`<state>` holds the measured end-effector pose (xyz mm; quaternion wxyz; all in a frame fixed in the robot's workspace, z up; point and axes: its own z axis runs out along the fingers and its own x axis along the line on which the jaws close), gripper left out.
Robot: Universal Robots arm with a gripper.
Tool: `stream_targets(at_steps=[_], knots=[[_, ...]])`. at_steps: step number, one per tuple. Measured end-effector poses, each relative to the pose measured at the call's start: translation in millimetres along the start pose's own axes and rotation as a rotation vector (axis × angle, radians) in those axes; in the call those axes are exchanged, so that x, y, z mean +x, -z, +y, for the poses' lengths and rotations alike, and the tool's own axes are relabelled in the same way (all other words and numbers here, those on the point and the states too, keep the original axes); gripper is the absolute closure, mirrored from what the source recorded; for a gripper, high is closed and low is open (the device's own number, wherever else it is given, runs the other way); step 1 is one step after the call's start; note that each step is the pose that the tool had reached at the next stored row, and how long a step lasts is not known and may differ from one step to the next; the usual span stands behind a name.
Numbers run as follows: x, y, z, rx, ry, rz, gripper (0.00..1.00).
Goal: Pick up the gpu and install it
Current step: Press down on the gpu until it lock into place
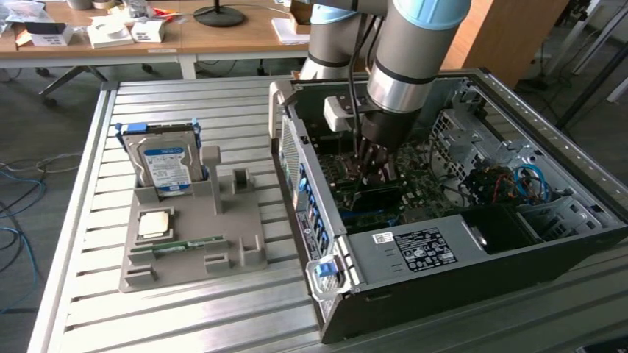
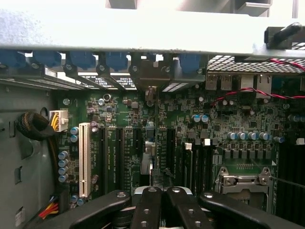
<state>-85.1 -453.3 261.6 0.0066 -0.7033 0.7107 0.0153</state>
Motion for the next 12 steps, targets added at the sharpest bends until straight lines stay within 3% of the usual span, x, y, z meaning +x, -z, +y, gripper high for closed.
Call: stream_targets(at_steps=[12], knots=[[-0.2,0.1,0.0,0.0007,0.0,-0.0018,0.89]])
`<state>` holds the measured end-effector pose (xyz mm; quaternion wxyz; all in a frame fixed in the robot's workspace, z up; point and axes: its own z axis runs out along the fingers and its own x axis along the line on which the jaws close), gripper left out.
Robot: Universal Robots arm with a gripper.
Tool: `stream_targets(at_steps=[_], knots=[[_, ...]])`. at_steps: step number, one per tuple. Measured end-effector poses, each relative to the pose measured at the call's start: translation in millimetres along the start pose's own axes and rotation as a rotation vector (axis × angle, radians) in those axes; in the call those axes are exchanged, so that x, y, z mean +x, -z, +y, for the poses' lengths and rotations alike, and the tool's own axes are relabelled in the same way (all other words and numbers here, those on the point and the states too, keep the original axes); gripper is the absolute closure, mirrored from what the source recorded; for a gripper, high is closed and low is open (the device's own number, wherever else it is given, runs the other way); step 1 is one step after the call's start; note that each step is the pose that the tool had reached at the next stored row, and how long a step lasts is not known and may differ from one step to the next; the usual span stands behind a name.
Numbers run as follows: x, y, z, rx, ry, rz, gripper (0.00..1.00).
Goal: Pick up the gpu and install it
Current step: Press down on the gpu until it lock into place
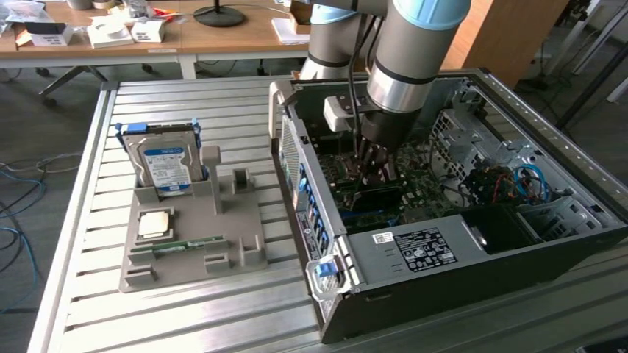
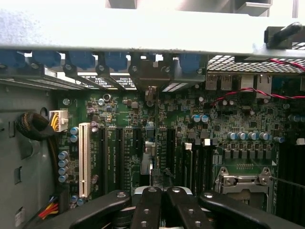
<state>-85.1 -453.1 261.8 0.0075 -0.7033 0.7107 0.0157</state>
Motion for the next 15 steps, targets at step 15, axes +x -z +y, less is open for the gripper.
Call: stream_targets(at_steps=[15], knots=[[-1.0,36.0,0.5,-0.0004,0.0,0.0013,0.89]])
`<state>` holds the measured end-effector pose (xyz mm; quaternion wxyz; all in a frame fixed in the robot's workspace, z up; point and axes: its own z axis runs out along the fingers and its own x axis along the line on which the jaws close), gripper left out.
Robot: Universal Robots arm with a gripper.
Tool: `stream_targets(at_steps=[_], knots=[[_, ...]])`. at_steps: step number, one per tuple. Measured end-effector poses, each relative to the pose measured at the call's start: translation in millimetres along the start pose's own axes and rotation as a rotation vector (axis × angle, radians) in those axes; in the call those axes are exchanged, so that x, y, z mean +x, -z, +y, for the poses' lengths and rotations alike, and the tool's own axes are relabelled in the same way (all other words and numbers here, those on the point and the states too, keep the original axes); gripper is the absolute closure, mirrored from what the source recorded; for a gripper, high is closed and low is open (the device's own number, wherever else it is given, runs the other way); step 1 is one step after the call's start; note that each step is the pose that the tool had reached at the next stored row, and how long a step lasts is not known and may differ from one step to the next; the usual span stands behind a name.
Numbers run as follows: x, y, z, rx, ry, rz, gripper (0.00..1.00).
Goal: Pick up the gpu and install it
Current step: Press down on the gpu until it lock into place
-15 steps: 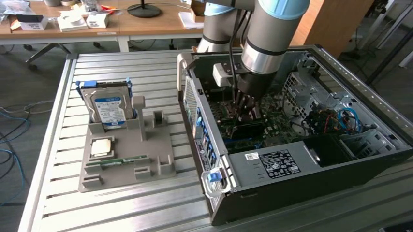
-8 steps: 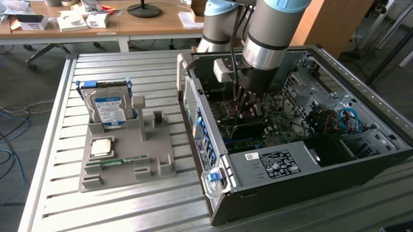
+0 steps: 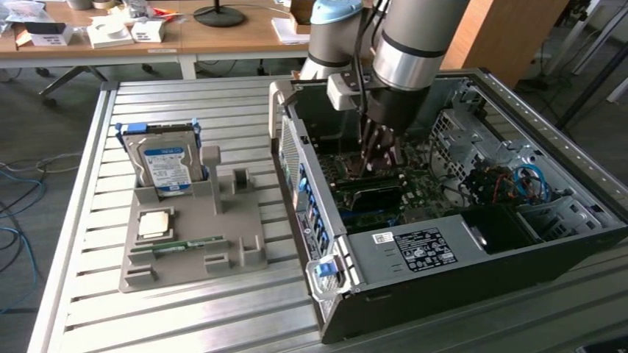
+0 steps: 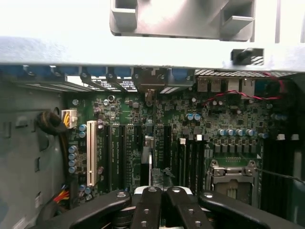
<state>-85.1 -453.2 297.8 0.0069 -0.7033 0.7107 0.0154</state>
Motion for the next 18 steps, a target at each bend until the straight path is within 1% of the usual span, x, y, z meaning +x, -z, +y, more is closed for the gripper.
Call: stream_targets(at_steps=[12,13,16,18], knots=[[-1.1,34.0,0.4,0.0,0.0,0.0,0.89],[-1.1,35.5,0.4,0.0,0.0,0.0,0.89],[-1.1,35.6,0.4,0.0001,0.0,-0.0002,0.89],[-1.2,35.7,-1.7,-0.0001,0.0,0.0001,0.89]])
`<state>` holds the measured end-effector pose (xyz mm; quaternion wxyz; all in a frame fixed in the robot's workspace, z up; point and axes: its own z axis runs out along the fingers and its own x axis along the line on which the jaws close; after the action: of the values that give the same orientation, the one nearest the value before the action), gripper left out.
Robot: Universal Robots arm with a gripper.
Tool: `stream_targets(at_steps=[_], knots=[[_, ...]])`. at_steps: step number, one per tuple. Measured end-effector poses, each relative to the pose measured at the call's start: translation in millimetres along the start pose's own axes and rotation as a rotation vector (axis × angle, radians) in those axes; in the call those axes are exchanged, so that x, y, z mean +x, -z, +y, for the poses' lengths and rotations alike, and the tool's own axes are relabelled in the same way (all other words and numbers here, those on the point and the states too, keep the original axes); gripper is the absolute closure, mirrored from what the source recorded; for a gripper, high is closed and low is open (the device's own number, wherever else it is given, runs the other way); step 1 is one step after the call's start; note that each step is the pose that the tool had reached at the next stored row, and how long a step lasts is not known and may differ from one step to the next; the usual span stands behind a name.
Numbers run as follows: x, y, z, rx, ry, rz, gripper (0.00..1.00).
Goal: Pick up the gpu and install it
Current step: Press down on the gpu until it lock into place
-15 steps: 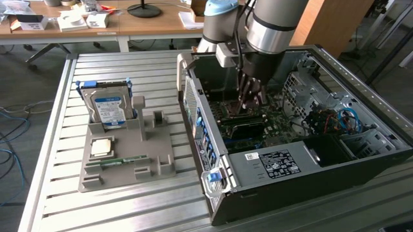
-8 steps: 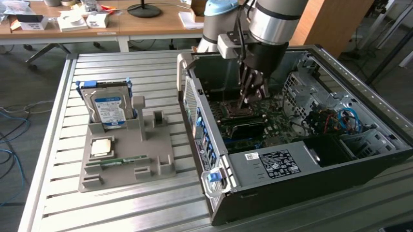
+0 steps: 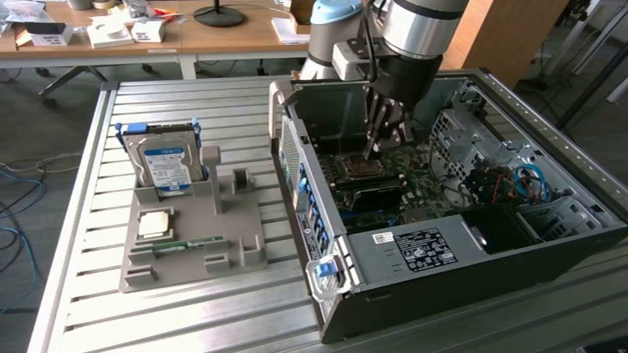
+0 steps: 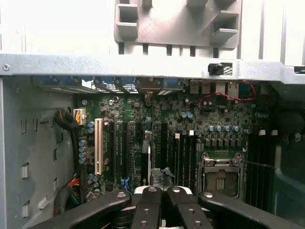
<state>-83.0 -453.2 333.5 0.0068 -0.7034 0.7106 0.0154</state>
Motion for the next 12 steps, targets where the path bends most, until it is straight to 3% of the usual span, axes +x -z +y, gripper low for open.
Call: stream_targets(at_steps=[5,12], knots=[[0.0,0.1,-9.7,0.0,0.0,0.0,0.89],[-0.1,0.1,-9.8,0.0001,0.0,-0.0001,0.89]])
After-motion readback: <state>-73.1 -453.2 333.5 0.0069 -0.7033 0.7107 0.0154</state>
